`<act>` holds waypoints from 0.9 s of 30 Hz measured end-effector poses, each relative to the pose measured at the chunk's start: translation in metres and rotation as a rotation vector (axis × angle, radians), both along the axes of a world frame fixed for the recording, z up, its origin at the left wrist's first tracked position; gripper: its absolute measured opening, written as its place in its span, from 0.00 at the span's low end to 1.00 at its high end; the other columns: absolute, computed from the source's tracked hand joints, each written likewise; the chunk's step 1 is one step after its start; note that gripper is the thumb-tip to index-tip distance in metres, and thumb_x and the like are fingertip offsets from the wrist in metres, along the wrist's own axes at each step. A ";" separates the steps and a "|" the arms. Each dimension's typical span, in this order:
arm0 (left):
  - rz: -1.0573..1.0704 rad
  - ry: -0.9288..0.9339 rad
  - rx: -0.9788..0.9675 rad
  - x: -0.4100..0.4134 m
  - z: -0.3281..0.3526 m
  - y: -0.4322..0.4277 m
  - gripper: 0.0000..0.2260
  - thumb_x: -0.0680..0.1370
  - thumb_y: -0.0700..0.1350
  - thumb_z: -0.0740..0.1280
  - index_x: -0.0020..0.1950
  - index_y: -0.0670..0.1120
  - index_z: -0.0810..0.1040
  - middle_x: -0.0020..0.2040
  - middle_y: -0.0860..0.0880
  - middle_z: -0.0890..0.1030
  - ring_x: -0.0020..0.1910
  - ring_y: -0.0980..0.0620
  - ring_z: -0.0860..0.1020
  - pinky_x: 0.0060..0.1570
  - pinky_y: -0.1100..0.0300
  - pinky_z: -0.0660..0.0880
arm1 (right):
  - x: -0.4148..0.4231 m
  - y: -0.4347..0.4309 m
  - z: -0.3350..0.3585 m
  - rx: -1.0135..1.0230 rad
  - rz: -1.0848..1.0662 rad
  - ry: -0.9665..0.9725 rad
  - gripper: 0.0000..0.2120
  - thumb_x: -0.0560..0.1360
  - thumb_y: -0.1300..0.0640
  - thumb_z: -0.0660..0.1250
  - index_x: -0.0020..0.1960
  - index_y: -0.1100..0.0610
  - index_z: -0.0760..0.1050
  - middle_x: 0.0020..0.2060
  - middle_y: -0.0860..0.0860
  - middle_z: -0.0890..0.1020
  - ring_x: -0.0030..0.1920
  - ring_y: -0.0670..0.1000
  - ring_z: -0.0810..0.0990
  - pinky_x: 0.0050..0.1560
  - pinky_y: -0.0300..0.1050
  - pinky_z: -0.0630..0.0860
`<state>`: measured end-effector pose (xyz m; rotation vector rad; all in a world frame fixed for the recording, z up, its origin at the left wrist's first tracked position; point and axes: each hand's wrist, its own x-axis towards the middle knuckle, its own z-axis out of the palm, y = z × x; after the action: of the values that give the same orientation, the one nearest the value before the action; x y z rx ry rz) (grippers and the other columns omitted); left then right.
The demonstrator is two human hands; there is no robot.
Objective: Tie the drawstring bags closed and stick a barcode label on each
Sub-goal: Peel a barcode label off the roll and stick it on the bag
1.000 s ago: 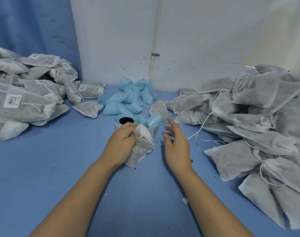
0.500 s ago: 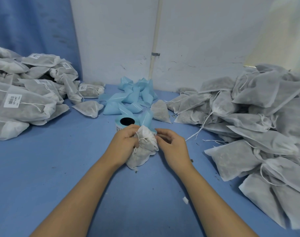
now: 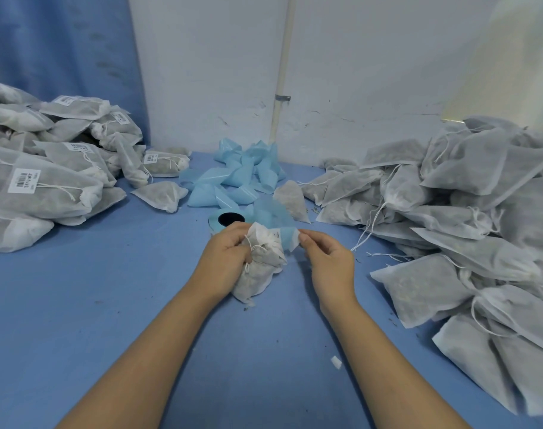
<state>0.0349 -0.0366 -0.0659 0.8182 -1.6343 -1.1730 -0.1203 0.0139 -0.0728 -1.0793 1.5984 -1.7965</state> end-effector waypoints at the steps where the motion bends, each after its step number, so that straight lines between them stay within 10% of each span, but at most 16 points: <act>1: 0.010 -0.005 -0.006 0.000 0.000 0.000 0.20 0.70 0.24 0.57 0.41 0.47 0.79 0.46 0.56 0.78 0.43 0.64 0.76 0.44 0.73 0.70 | -0.001 0.000 -0.001 -0.007 -0.049 -0.006 0.08 0.76 0.57 0.69 0.43 0.44 0.82 0.41 0.41 0.84 0.38 0.35 0.78 0.41 0.28 0.71; 7: 0.082 -0.003 -0.012 -0.003 0.002 0.002 0.21 0.72 0.26 0.58 0.47 0.50 0.79 0.50 0.60 0.77 0.46 0.72 0.75 0.46 0.79 0.67 | 0.001 0.001 0.002 -0.072 -0.163 -0.154 0.12 0.76 0.60 0.68 0.41 0.45 0.82 0.38 0.44 0.85 0.42 0.44 0.81 0.52 0.42 0.77; 11: 0.118 0.055 0.041 -0.002 0.003 0.000 0.25 0.72 0.27 0.60 0.64 0.48 0.76 0.59 0.58 0.77 0.57 0.65 0.74 0.57 0.72 0.68 | 0.004 0.004 0.005 -0.071 -0.134 -0.161 0.11 0.74 0.61 0.70 0.42 0.45 0.82 0.44 0.44 0.86 0.45 0.41 0.81 0.48 0.33 0.75; 18: 0.251 0.241 0.104 -0.011 0.010 0.007 0.21 0.73 0.30 0.66 0.58 0.53 0.76 0.52 0.55 0.81 0.47 0.64 0.79 0.46 0.74 0.73 | 0.018 0.010 0.014 -0.120 -0.049 -0.236 0.07 0.74 0.63 0.70 0.45 0.51 0.83 0.41 0.45 0.85 0.42 0.39 0.82 0.42 0.28 0.74; 27: 0.389 0.475 0.337 -0.022 0.019 0.013 0.21 0.73 0.32 0.70 0.64 0.45 0.75 0.56 0.45 0.81 0.54 0.48 0.81 0.56 0.54 0.77 | 0.041 0.011 0.026 0.030 0.073 -0.778 0.10 0.72 0.66 0.72 0.53 0.59 0.81 0.37 0.48 0.85 0.35 0.42 0.82 0.36 0.30 0.77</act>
<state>0.0132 -0.0236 -0.0467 0.9297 -0.8581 -1.2546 -0.0795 0.0251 -0.0471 -0.3253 1.0803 -1.8094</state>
